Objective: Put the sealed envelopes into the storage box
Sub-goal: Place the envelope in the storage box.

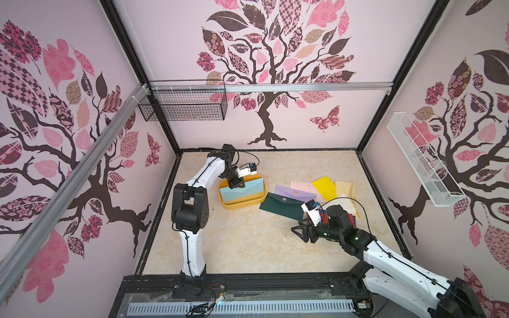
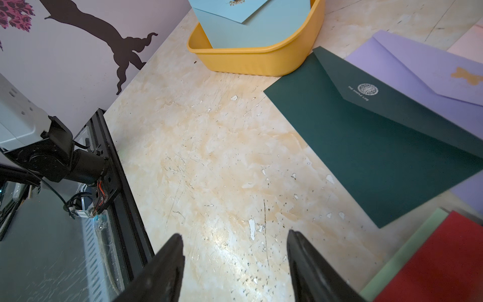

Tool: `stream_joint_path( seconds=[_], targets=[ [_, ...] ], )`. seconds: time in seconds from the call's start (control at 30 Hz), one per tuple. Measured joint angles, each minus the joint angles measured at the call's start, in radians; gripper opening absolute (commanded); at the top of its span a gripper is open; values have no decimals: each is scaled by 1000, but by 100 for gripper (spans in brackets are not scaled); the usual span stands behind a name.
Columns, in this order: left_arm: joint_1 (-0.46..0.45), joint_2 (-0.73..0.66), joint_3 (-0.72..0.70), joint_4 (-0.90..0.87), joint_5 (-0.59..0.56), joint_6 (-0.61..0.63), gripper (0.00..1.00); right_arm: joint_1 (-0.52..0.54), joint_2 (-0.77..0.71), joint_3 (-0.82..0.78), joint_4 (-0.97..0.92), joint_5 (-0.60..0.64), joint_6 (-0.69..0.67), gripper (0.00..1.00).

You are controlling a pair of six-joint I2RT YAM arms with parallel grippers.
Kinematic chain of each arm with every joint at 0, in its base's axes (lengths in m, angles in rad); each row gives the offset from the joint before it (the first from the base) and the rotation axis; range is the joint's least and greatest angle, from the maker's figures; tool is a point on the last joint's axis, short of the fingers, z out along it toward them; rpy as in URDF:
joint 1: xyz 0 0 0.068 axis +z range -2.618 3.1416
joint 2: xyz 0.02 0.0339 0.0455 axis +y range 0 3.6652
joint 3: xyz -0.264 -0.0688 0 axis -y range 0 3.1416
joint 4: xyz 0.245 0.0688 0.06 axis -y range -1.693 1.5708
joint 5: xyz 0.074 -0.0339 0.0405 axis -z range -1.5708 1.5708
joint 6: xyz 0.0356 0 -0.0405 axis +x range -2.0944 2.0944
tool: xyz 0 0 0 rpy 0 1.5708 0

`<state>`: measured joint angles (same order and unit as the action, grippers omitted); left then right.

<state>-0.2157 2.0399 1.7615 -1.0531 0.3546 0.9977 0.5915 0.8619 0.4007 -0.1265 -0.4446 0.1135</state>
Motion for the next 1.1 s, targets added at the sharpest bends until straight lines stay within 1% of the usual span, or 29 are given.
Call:
stream_joint_path(
  seconds=[0.13, 0.2, 0.23, 0.27, 0.47, 0.63, 0.8, 0.9, 0.97, 1.0, 1.1],
  targets=[
    [0, 0, 0, 14, -37, -13, 32, 0, 5, 0, 0, 0, 0, 65],
    [0, 0, 0, 25, -54, -24, 40, 0, 5, 0, 0, 0, 0, 65],
    [0, 0, 0, 31, -63, -28, 53, 0, 5, 0, 0, 0, 0, 65],
    [0, -2, 0, 39, -74, -31, 55, 0, 5, 0, 0, 0, 0, 65],
    [0, -35, -5, 122, -149, -56, 57, 0, 7, 0, 1, -4, 0, 65],
    [0, -84, -5, 187, -173, -90, 59, 0, 15, 0, 0, -3, 0, 65],
    [0, -142, -12, 262, -196, -155, 59, 0, 15, 0, 0, 2, 0, 66],
    [0, -208, -45, 330, -228, -223, 60, 0, 15, 0, -1, 16, 3, 66],
    [0, -265, -74, 377, -254, -280, 64, 0, 16, 0, -5, 32, 9, 66],
    [0, -301, -95, 406, -272, -319, 67, 0, 18, 3, -10, 44, 12, 66],
    [0, -408, -157, 473, -315, -444, 70, 0, 39, 24, -32, 86, 37, 67]
  ],
)
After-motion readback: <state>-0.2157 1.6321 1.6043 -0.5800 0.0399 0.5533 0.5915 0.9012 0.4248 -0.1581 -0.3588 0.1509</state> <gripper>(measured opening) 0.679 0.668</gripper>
